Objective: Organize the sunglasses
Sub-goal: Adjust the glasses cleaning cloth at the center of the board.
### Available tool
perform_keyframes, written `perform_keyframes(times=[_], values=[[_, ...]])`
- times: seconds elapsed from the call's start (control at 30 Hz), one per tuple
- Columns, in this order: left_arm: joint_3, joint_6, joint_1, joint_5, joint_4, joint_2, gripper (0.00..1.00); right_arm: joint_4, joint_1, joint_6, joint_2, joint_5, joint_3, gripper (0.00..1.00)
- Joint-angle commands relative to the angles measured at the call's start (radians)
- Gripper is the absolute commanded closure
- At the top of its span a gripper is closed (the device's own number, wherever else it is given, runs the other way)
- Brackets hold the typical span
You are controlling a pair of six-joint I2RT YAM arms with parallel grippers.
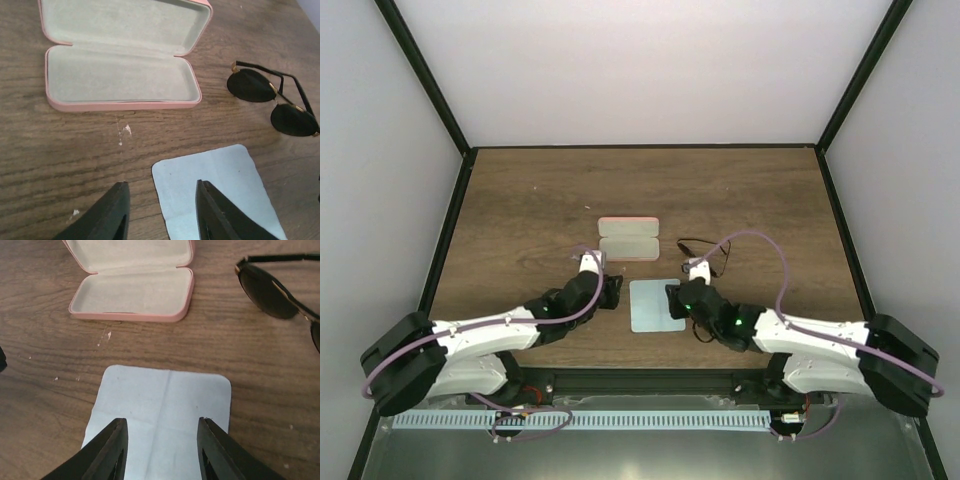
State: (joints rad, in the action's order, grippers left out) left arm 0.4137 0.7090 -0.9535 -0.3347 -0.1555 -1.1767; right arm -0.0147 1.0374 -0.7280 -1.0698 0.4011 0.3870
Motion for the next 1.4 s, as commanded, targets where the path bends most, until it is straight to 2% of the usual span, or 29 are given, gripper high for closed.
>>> perform_keyframes(times=[0.0, 0.2, 0.33, 0.47, 0.5, 0.67, 0.7, 0.87, 1.1, 1.3, 1.37], values=[[0.056, -0.058, 0.004, 0.041, -0.036, -0.058, 0.64, 0.052, -0.014, 0.081, -0.106, 0.031, 0.122, 0.58], [0.059, -0.131, 0.047, 0.187, -0.150, -0.162, 0.64, 0.041, -0.102, 0.167, -0.224, -0.114, 0.198, 0.55], [0.029, -0.167, 0.134, 0.358, -0.238, -0.187, 0.56, 0.027, -0.133, 0.190, -0.237, -0.141, 0.196, 0.54], [0.028, -0.233, 0.153, 0.402, -0.234, -0.178, 0.49, 0.016, -0.149, 0.191, -0.228, -0.147, 0.181, 0.53], [0.032, -0.252, 0.153, 0.411, -0.231, -0.179, 0.45, 0.015, -0.150, 0.191, -0.227, -0.145, 0.177, 0.53], [0.064, -0.347, 0.154, 0.464, -0.212, -0.224, 0.02, 0.015, -0.152, 0.191, -0.223, -0.136, 0.177, 0.53], [0.072, -0.352, 0.155, 0.451, -0.202, -0.237, 0.00, 0.018, -0.153, 0.191, -0.220, -0.134, 0.177, 0.53], [0.066, -0.373, 0.182, 0.389, -0.221, -0.281, 0.00, 0.013, -0.152, 0.187, -0.186, -0.129, 0.158, 0.52], [0.079, -0.456, 0.236, 0.512, -0.292, -0.371, 0.00, 0.009, -0.152, 0.180, -0.154, -0.124, 0.136, 0.52], [0.088, -0.503, 0.251, 0.522, -0.363, -0.469, 0.00, 0.006, -0.152, 0.180, -0.157, -0.122, 0.134, 0.52], [0.076, -0.513, 0.252, 0.534, -0.382, -0.462, 0.07, 0.010, -0.152, 0.180, -0.163, -0.119, 0.138, 0.51]])
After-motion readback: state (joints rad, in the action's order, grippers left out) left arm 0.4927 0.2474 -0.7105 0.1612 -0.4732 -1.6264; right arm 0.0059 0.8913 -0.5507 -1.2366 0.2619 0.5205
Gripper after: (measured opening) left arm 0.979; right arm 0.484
